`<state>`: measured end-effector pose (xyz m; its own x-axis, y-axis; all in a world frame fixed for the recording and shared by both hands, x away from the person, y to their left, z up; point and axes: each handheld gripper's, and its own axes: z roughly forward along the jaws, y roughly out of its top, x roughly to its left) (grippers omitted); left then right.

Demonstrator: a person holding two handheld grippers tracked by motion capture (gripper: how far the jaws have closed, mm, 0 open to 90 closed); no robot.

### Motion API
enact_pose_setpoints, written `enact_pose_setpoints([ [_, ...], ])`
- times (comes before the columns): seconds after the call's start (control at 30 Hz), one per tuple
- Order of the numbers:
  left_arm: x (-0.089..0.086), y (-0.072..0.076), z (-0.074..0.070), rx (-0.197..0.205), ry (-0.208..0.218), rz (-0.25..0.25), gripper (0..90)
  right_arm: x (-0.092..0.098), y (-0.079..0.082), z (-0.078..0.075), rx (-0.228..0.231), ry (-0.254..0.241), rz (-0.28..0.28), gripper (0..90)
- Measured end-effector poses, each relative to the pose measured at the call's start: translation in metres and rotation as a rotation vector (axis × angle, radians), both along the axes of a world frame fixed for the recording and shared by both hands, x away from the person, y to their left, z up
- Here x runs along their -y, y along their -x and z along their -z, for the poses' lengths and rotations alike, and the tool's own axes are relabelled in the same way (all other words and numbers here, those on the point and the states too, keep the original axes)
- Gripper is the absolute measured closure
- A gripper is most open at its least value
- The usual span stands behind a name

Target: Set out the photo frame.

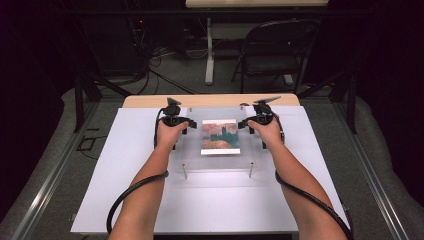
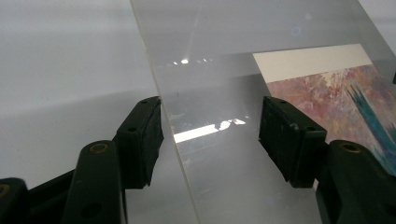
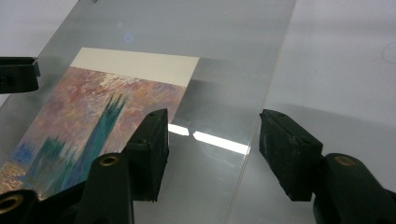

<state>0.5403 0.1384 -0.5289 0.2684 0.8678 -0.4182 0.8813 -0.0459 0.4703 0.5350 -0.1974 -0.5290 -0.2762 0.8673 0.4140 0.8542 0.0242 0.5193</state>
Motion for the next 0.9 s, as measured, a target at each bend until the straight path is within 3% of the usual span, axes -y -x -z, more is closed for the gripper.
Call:
enact_pose_setpoints([
  [0.23,0.002,-0.003,0.002,-0.001,0.004,-0.008,35.8,-0.001,-0.003,0.002,-0.037,-0.028,0.0,38.8],
  [0.33,0.001,-0.006,0.005,-0.031,0.046,-0.016,35.5,-0.001,-0.004,0.004,-0.036,-0.046,0.005,38.8],
  [0.4,0.001,-0.006,0.006,-0.031,0.045,-0.014,34.6,0.0,-0.005,0.005,-0.039,-0.053,0.005,38.7],
  [0.53,0.001,-0.008,0.002,-0.039,0.027,-0.036,37.8,0.002,-0.006,0.005,-0.043,-0.063,0.004,41.3],
  [0.63,-0.002,-0.008,-0.001,-0.05,0.04,-0.043,42.5,0.005,-0.006,0.003,-0.052,-0.066,0.007,44.8],
  [0.8,-0.002,-0.004,-0.007,-0.027,0.039,-0.038,44.2,0.005,-0.002,-0.004,-0.028,-0.052,0.009,46.6],
  [0.9,-0.007,0.002,-0.02,0.0,0.049,-0.029,47.4,0.007,0.004,-0.012,0.007,-0.057,0.004,49.7],
])
